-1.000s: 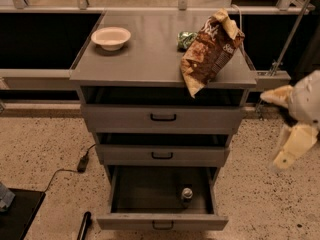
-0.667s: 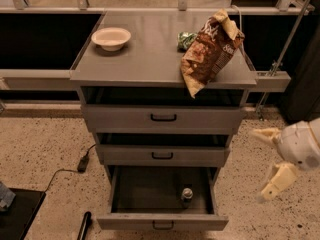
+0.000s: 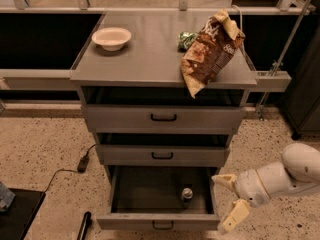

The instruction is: Pick redbull can from bottom drawer and place on counter

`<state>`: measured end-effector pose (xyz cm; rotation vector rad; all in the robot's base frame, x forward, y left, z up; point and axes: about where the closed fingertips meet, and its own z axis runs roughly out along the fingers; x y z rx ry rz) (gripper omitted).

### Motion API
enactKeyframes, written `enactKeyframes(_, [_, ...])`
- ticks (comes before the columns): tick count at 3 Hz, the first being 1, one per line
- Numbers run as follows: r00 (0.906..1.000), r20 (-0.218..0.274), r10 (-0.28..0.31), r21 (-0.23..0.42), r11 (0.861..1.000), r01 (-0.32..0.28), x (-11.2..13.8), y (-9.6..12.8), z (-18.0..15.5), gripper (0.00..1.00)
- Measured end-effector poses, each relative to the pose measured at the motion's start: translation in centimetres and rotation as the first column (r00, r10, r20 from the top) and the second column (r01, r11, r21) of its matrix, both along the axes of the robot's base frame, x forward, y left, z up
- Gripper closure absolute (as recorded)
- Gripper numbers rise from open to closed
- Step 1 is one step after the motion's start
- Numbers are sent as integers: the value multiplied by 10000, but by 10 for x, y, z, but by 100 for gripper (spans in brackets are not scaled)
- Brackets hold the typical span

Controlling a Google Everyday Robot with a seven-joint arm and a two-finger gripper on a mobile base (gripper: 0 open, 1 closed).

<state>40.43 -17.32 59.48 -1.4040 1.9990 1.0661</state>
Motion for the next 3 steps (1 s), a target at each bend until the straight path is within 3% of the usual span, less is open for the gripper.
enactKeyframes(1, [10000, 1, -2, 1, 10000, 2, 0, 0, 0, 0])
enactKeyframes(2, [9925, 459, -1137, 754, 9911, 1101, 23, 8, 1, 0])
enactKeyframes(3, [9398, 326, -3402, 2597, 9109, 3208, 36, 31, 23, 0])
